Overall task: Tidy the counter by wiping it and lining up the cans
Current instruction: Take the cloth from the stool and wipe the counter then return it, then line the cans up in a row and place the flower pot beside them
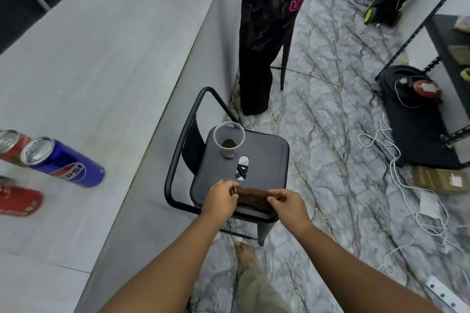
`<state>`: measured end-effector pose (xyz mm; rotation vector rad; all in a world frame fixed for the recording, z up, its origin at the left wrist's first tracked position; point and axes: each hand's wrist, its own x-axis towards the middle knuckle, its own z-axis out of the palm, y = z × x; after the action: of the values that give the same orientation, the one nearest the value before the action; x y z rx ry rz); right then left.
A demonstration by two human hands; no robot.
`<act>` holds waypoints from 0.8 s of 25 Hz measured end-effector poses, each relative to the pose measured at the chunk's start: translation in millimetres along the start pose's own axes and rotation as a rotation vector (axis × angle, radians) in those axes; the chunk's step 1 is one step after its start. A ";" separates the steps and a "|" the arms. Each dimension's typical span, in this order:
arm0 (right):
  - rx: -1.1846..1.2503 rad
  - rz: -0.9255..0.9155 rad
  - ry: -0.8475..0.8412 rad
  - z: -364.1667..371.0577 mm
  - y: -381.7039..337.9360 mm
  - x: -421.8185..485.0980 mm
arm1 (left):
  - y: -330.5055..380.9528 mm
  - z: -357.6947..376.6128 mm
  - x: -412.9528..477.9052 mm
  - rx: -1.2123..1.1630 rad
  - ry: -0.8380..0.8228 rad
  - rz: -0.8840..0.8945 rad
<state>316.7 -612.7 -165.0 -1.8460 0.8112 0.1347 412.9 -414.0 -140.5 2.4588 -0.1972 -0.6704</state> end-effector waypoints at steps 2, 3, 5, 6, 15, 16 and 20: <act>0.002 0.012 -0.007 -1.9 3.0 -1.0 | -2.0 0.6 -6.2 -0.006 0.013 0.014; 0.006 0.012 -0.009 -3.7 4.0 -2.5 | -2.5 0.3 -10.9 -0.021 0.025 0.020; 0.021 0.001 0.005 -7.7 2.4 -7.4 | -2.4 -2.4 -21.8 -0.054 0.062 0.036; 0.025 -0.008 0.018 -9.8 0.1 -10.2 | -1.7 -4.2 -27.1 -0.077 0.084 0.044; 0.020 -0.225 -0.006 -2.6 -51.8 -59.0 | 4.3 -44.2 -87.7 -0.180 0.222 0.115; 0.003 -0.267 -0.019 2.1 -59.0 -66.6 | 1.0 -50.2 -97.1 -0.160 0.249 0.129; -0.020 -0.431 -0.099 27.5 -89.3 -96.6 | -22.1 -74.6 -138.0 -0.073 0.374 0.144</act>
<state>302.9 -525.8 -63.4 -1.9732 0.3318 -0.0416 331.3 -320.2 -42.3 2.4192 -0.1952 -0.1476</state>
